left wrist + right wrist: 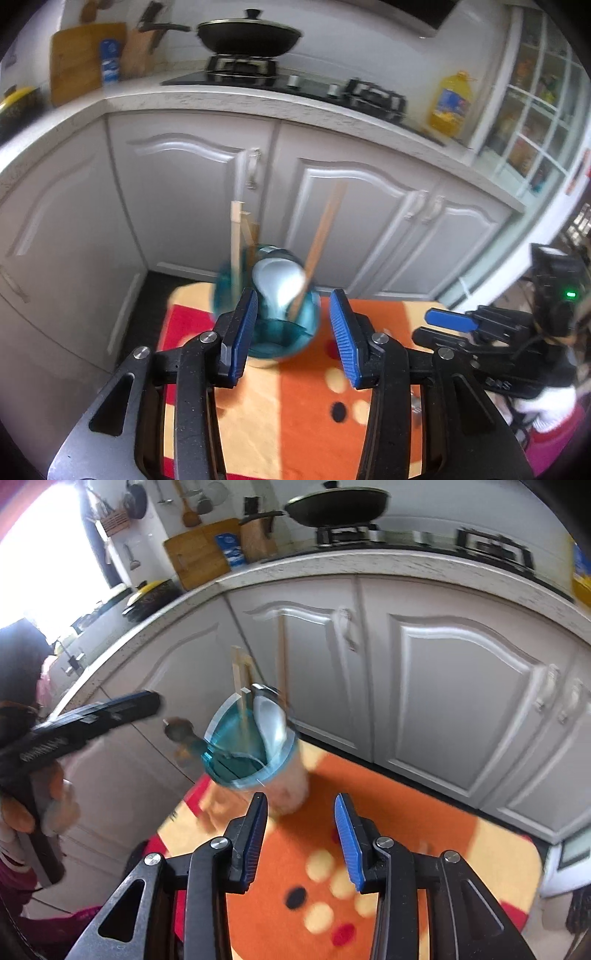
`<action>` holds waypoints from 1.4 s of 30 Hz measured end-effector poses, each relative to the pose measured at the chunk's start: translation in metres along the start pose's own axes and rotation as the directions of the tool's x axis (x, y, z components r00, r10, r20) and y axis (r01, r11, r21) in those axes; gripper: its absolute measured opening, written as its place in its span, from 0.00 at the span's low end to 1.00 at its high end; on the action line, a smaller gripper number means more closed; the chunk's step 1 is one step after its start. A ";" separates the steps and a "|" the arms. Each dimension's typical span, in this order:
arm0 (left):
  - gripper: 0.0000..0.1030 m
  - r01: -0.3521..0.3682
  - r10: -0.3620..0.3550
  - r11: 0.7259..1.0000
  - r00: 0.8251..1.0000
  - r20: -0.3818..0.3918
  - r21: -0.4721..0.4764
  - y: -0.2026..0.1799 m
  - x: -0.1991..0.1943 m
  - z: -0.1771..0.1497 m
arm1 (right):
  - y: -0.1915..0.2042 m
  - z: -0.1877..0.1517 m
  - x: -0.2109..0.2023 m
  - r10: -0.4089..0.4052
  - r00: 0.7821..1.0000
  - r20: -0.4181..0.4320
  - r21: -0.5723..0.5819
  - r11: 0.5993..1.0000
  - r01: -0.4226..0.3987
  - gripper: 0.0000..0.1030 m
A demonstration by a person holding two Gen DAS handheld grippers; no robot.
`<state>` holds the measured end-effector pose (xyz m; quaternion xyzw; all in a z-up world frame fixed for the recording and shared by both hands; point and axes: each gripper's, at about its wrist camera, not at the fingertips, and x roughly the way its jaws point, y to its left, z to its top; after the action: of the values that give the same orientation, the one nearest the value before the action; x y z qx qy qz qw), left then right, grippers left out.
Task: Organize utensils
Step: 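Move both grippers back down over the remaining utensils on the table, then grasp the silver fork with the left gripper while the right gripper grasps a wooden chopstick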
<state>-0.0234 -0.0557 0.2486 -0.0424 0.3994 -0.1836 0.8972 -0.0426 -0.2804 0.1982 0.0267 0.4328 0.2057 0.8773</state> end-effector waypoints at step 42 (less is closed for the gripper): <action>0.40 0.118 -0.133 0.991 0.879 -0.458 -0.061 -0.154 0.247 -0.085 | -0.171 -0.140 0.039 -0.175 0.955 -0.238 0.252 0.939 0.235 0.12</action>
<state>0.0207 -0.2830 0.0522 -0.0376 0.6002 -0.2396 0.7622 -0.0719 -0.4398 0.0434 0.0818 0.5487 0.0516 0.8304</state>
